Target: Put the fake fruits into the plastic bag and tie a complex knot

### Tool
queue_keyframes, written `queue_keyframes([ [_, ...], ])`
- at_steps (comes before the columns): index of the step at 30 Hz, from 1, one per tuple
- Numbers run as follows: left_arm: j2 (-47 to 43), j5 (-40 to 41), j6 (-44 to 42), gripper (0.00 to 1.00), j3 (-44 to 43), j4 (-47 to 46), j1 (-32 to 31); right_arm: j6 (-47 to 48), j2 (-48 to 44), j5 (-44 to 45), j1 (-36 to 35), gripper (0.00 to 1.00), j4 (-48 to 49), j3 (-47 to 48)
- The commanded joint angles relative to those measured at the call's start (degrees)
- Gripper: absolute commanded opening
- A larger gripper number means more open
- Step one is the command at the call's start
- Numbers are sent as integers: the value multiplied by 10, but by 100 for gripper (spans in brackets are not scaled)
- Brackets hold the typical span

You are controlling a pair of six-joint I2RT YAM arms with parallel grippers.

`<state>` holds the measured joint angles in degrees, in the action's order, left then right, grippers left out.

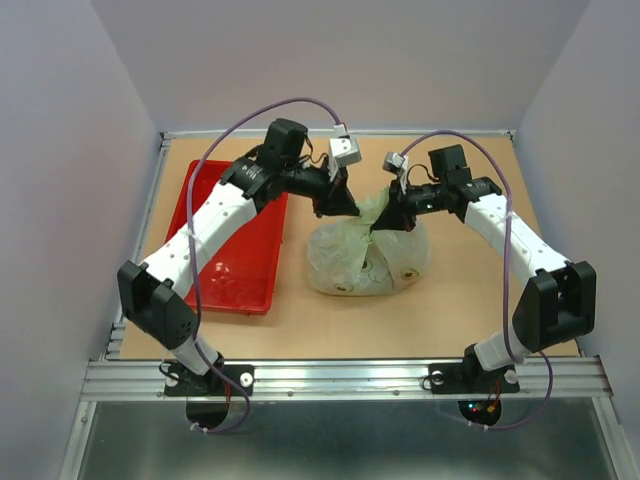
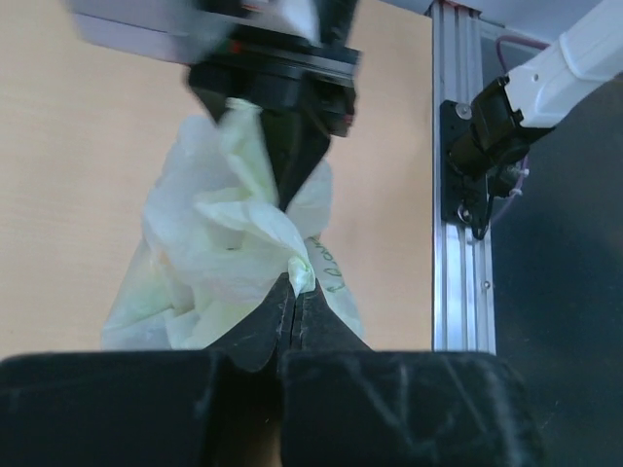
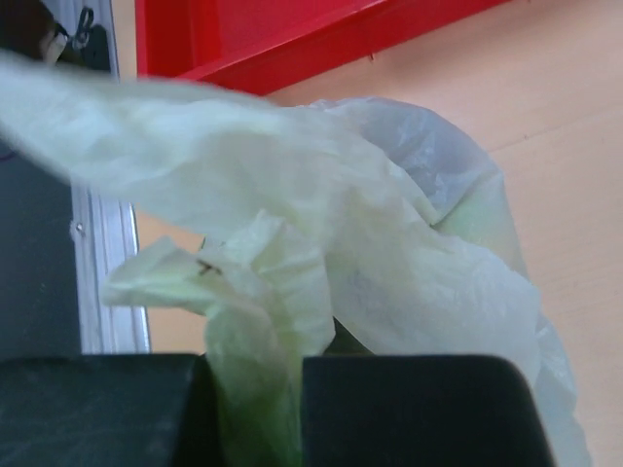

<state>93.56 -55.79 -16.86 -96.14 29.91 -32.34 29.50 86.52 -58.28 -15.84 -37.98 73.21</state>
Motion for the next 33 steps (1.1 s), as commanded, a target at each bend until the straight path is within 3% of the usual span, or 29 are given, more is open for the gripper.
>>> queue_keyframes([
  [1, -74, 74, -37, 0, 69, 0, -74, -175, -7, 38, -2, 1, 120, -9],
  [5, -106, 156, 2, 0, 152, -45, -118, -284, -20, 69, -2, 0, 177, -30],
  [9, -126, 312, 72, 0, 247, -160, -172, -385, -42, 95, -2, 0, 214, -58],
  [12, -98, 403, 103, 0, 263, -179, -210, -426, -52, 106, -1, 0, 241, -72],
  [15, -50, 461, 143, 0, 274, -194, -212, -464, -68, 109, -2, 0, 259, -87],
  [19, 1, 481, 187, 0, 270, -244, -213, -516, -95, 115, -2, 0, 288, -118],
  [23, 58, 582, 228, 0, 245, -231, -210, -557, -129, 120, -2, 0, 310, -153],
  [26, 59, 608, 259, 0, 252, -259, -187, -601, -161, 128, -2, 0, 319, -198],
  [28, 48, 567, 275, 0, 262, -290, -170, -648, -183, 127, -1, 0, 351, -232],
  [32, 52, 518, 293, 0, 248, -356, -155, -839, -224, 106, -2, 0, 570, -356],
  [33, 55, 504, 295, 0, 243, -368, -144, -846, -225, 109, -2, 0, 576, -362],
])
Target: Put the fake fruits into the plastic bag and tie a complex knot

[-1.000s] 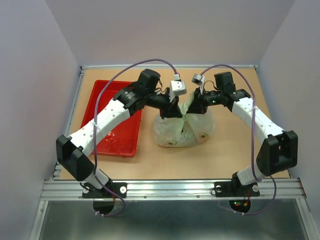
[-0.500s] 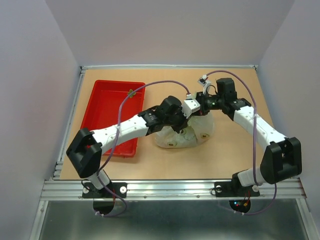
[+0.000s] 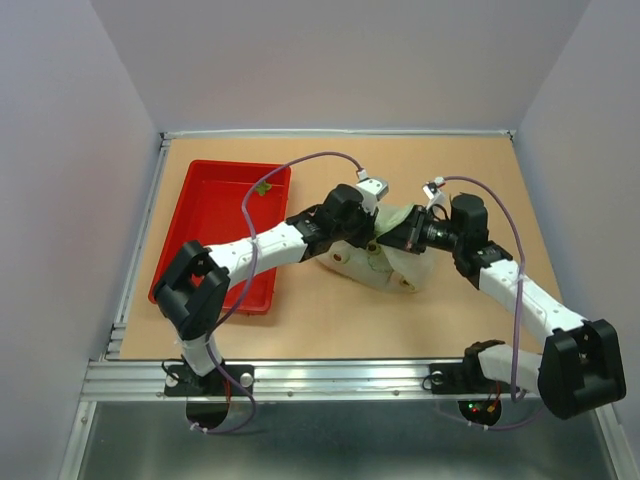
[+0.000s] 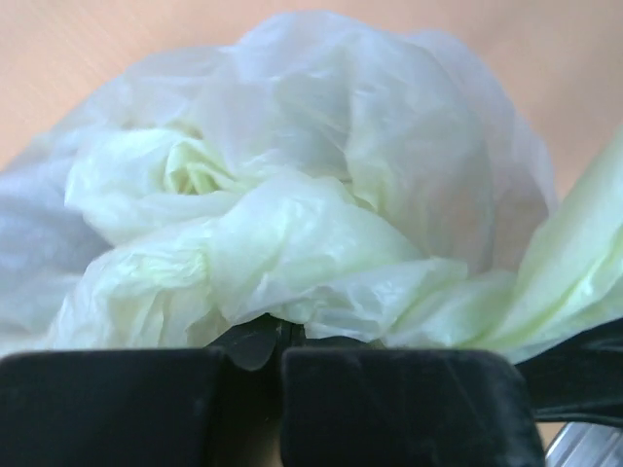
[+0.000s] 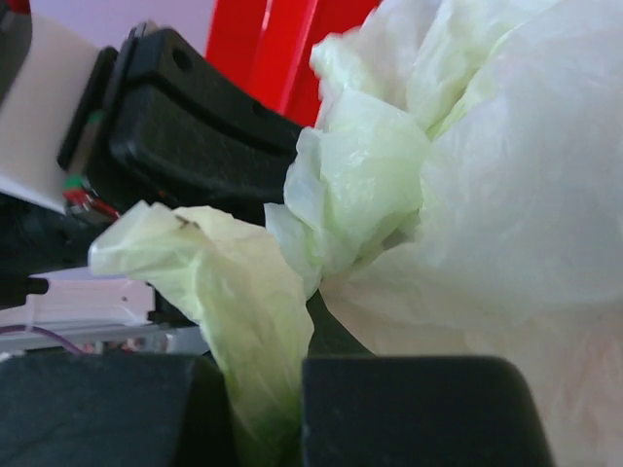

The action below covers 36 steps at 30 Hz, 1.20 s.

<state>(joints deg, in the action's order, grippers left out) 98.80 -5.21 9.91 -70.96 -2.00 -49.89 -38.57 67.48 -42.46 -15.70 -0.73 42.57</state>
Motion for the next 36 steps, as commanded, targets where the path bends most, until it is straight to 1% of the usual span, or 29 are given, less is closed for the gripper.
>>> queue_keyframes([
  [1, 8, -20, 33, 0, -18, -78, 37, -178, -37, -37, -2, 0, 207, -63],
  [2, 10, -56, 40, 0, -26, -88, 45, -188, -37, -34, -2, 0, 220, -68],
  [5, 24, -106, 41, 0, -58, -100, 50, -247, -22, -35, -3, 0, 307, -74],
  [6, 24, -146, 41, 0, -60, -101, 50, -258, -7, -28, -3, 1, 312, -63],
  [8, 11, -182, 43, 0, -52, -102, 52, -297, 7, -3, -3, 0, 337, -52],
  [10, -16, -240, 44, 0, -39, -100, 53, -304, 12, 17, -3, 0, 338, -36],
  [11, -26, -287, 52, 0, -17, -100, 58, -307, 13, 26, -3, 0, 332, -30],
  [13, -50, -331, 76, 0, 26, -126, 59, -303, 12, 30, -4, 0, 328, -34],
  [14, -52, -366, 97, 0, 40, -136, 59, -293, 12, 30, -4, 0, 326, -40],
  [16, -50, -388, 124, 0, 60, -161, 59, -270, 6, 26, -4, 1, 318, -54],
  [18, -27, -401, 154, 0, 71, -179, 63, -206, -11, 0, -5, 0, 308, -76],
  [19, -18, -405, 162, 0, 71, -186, 66, -175, -20, -9, -5, 2, 284, -76],
  [20, -8, -407, 170, 0, 73, -202, 69, -95, -37, -28, -5, 22, 216, -69],
  [21, -6, -406, 176, 0, 74, -212, 74, -46, -45, -36, -5, 34, 174, -58],
  [22, -2, -406, 175, 0, 70, -216, 76, 25, -65, -43, -5, 46, 98, -44],
  [23, 1, -408, 175, 0, 66, -217, 77, 62, -65, -48, -4, 51, 54, -44],
  [24, 3, -412, 175, 0, 63, -217, 80, 100, -86, -46, -3, 57, 10, -11],
  [25, 8, -415, 179, 0, 61, -216, 83, 124, -96, -45, -4, 61, -38, 1],
  [26, 11, -417, 180, 0, 57, -216, 85, 158, -117, -47, -4, 71, -93, 31],
  [27, 11, -422, 180, 0, 56, -216, 87, 175, -125, -46, -4, 75, -121, 45],
  [28, 14, -424, 182, 0, 52, -216, 87, 200, -132, -36, -3, 82, -171, 63],
  [30, 15, -424, 183, 0, 50, -216, 88, 236, -145, -19, -4, 89, -227, 116],
  [31, 15, -425, 183, 0, 50, -216, 88, 256, -148, -9, -3, 89, -256, 133],
  [32, 16, -426, 184, 0, 47, -215, 88, 299, -153, 20, -3, 89, -309, 147],
  [34, 17, -426, 182, 0, 44, -209, 88, 312, -178, 69, -3, 88, -336, 173],
  [36, 21, -432, 181, 0, 43, -205, 93, 325, -184, 98, -2, 82, -354, 191],
])
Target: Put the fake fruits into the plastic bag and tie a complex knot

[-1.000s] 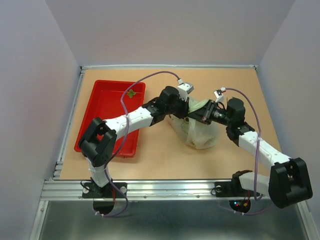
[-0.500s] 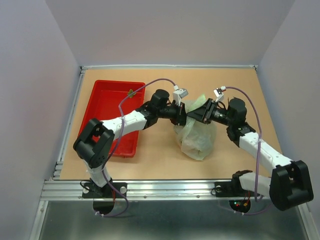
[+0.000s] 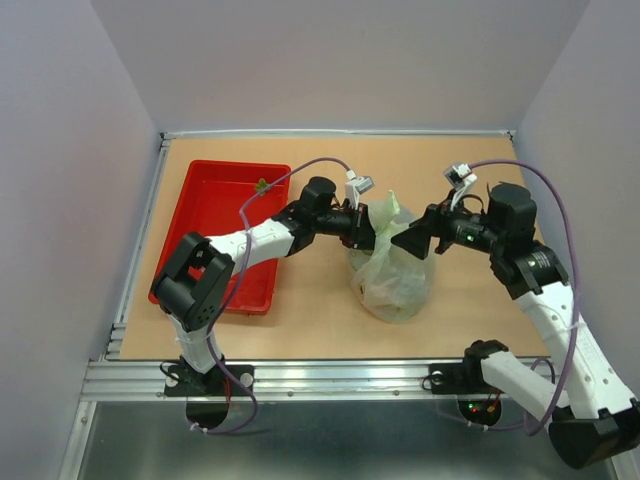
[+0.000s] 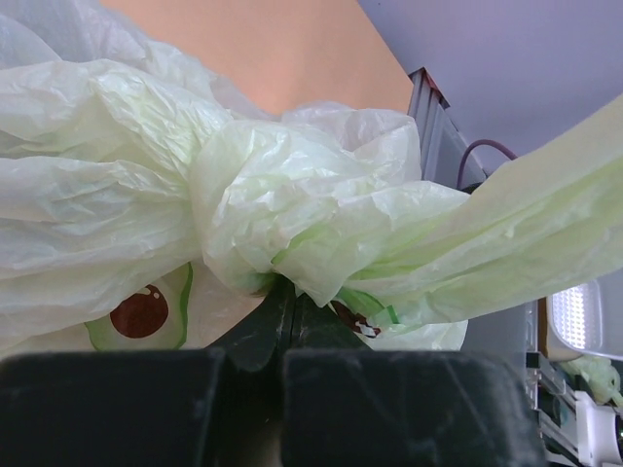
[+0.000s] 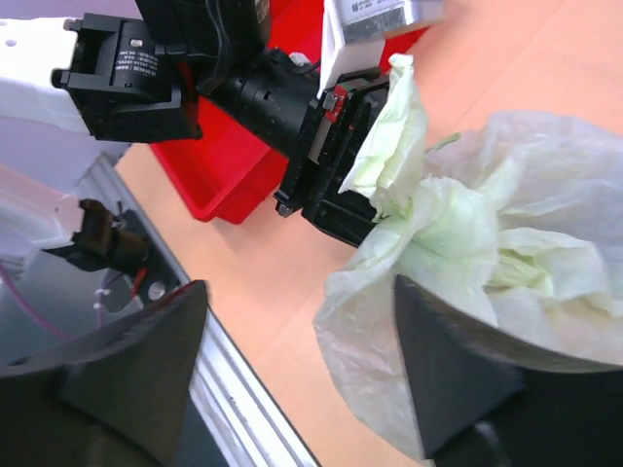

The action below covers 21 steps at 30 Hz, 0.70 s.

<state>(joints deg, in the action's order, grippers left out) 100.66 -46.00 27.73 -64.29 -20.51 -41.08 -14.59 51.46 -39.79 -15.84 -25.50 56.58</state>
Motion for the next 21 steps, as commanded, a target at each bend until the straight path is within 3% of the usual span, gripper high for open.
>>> queue_keyframes([
  [1, 1, -25, 3, 0, -24, -15, 6, 79, -15, 81, -1, 75, -106, 68],
  [5, -5, -28, 2, 0, -22, -10, 9, 84, 36, 113, 5, 66, -80, 82],
  [9, -11, -30, -2, 0, -21, 1, 10, 80, 114, 79, 47, 62, -48, 107],
  [13, -18, -30, 1, 0, -11, -1, 12, 68, 209, -26, 155, 56, -49, 136],
  [16, -17, -40, 10, 0, -4, -15, 12, 81, 269, -110, 156, 49, -62, 151],
  [21, -13, -47, 35, 0, 0, -51, 11, 85, 284, -197, 156, 57, -77, 90],
])
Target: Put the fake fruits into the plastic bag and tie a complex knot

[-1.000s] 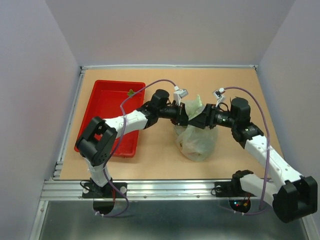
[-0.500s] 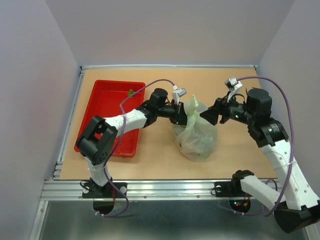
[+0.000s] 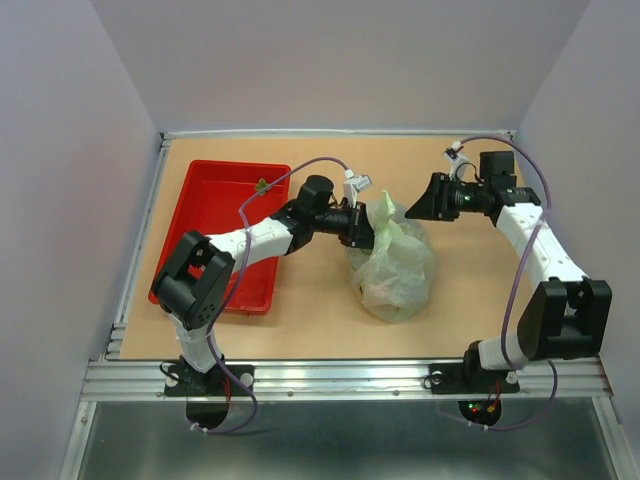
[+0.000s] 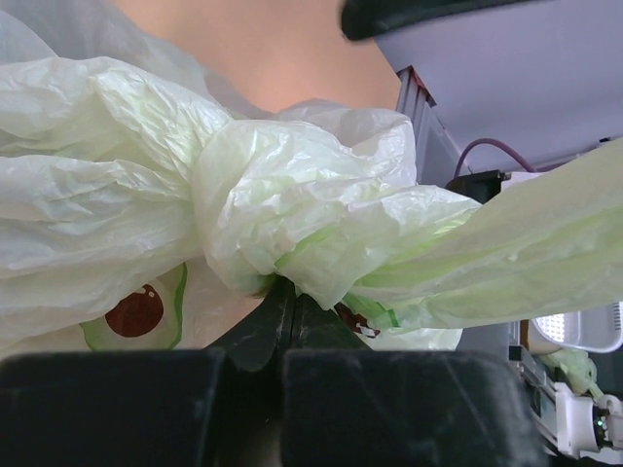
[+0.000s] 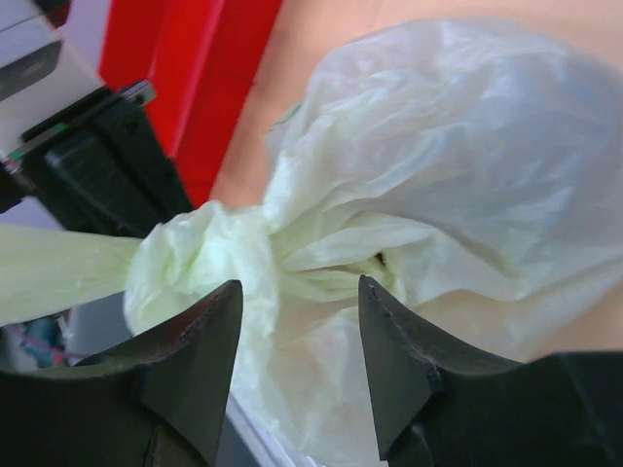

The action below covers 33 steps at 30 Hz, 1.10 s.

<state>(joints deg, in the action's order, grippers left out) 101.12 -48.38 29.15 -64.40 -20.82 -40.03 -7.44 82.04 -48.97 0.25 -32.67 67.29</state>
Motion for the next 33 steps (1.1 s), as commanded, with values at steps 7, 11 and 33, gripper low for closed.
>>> queue_keyframes([
  [7, -8, -36, 107, 0, 23, -149, 0, 28, -25, -101, -17, 78, -11, -103],
  [11, 0, -39, 179, 0, 39, -240, -2, 26, -17, -131, -19, 79, -8, -134],
  [33, 29, -81, 224, 0, 45, -302, 11, -181, -104, -113, -104, 81, 244, -175],
])
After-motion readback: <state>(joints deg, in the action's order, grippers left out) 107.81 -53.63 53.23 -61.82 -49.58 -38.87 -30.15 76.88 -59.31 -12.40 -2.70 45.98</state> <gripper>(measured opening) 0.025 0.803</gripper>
